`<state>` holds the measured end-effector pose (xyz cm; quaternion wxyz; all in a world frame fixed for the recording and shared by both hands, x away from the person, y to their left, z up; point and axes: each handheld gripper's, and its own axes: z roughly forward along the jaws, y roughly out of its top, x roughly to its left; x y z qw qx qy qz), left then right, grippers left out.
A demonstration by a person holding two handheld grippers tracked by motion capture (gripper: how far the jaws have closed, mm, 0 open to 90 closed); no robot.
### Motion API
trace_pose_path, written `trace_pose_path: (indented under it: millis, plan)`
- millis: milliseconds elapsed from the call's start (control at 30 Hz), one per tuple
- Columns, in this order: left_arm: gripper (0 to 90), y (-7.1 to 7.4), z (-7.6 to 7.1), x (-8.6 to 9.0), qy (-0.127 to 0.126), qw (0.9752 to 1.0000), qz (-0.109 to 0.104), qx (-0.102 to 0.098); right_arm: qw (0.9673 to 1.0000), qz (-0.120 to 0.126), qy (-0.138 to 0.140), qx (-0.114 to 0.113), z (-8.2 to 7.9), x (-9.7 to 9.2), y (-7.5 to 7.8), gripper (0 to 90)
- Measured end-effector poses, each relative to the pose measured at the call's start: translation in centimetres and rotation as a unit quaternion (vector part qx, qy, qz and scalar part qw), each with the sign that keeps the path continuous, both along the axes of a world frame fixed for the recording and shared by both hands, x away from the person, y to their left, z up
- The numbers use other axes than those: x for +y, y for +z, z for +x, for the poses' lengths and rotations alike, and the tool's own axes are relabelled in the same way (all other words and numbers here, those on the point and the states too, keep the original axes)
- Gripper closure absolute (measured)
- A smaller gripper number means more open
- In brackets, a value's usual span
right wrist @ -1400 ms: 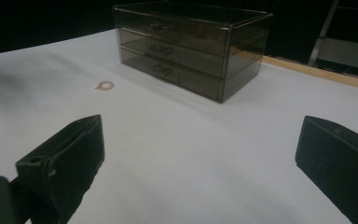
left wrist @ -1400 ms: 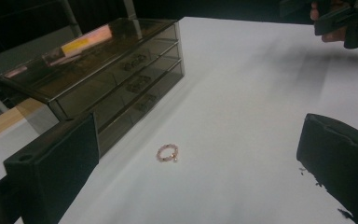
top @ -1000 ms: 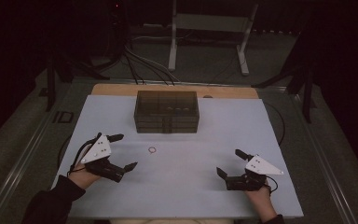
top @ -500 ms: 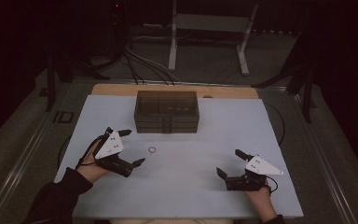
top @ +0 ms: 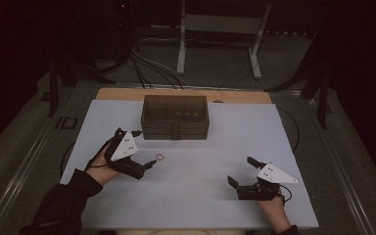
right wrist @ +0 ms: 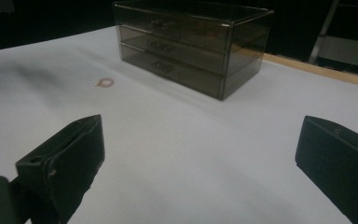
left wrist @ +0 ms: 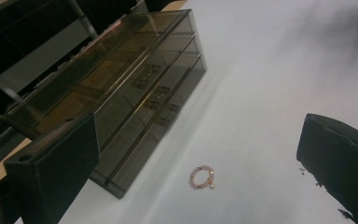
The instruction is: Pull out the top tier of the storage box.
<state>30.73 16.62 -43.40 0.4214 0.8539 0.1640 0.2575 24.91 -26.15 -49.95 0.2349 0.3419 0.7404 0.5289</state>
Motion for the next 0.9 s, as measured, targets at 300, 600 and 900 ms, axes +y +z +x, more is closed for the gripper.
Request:
trace_pose_path:
  millis: [300, 600, 900]
  plan:
    - [0.0, -0.5, 0.5, -0.9, 0.026, 0.9985, 0.044, -0.019, 1.0, -0.001, -0.001, 0.0, 0.0, 0.0, 0.0, 1.5]
    - [0.0, -0.8, 1.0, -2.5, 0.042, 0.9939, 0.093, -0.041, 1.0, -0.002, -0.002, 0.003, 0.0, 0.0, 0.0, 1.5]
    - [0.0, -0.9, 1.5, -4.1, 0.053, 0.986, 0.143, -0.067, 1.0, 0.0, -0.003, 0.002, 0.0, 0.0, 0.0, 1.5]
